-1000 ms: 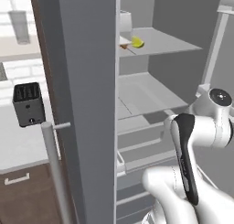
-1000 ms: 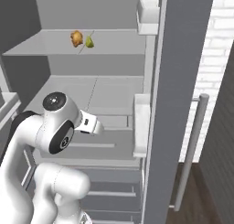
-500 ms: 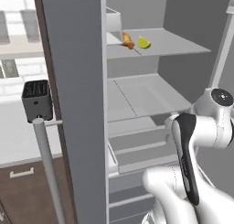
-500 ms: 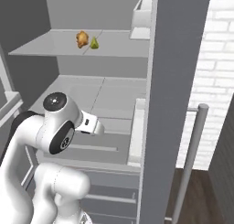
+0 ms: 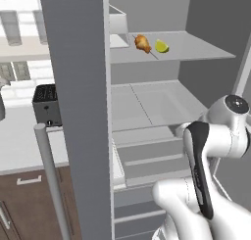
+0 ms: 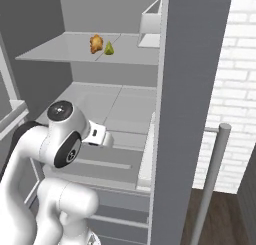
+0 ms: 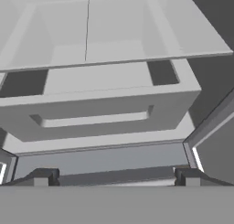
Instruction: Place one lemon wedge and one chicken drumstick in each tupperware on the nearby counter, to pack two identical lunches.
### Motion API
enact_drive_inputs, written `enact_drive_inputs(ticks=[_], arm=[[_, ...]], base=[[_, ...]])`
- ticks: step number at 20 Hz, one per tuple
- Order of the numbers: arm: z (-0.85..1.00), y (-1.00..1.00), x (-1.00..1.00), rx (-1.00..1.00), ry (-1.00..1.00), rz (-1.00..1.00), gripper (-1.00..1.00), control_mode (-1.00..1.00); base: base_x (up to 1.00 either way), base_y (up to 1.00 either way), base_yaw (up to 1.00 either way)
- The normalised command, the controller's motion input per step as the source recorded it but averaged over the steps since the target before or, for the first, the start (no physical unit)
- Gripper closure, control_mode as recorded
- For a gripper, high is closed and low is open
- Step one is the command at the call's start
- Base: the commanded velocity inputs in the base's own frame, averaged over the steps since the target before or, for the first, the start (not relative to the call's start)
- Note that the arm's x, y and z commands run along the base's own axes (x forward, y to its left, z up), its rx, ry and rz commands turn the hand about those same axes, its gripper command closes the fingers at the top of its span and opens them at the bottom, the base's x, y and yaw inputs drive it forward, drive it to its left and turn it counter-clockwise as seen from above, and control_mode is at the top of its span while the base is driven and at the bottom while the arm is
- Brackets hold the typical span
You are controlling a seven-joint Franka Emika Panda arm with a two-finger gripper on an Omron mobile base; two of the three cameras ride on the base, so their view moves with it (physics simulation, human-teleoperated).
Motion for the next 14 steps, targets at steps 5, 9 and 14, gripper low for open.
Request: enact_drive_inputs(ticks=[5,9,14], arm=[[0.03,0.26,0.15,-0.04,-0.01,0.00,-1.00,-1.00],[0.50,0.10,0.00,0.00,-0.12,0.00,-1.00,-1.00],[0.81,0.00,0.17,0.04,-0.17,0.00,-1.00,-1.00]], base=[[0.00,0.00,0.00],[0.00,0.00,0.00],[0.00,0.00,0.00]])
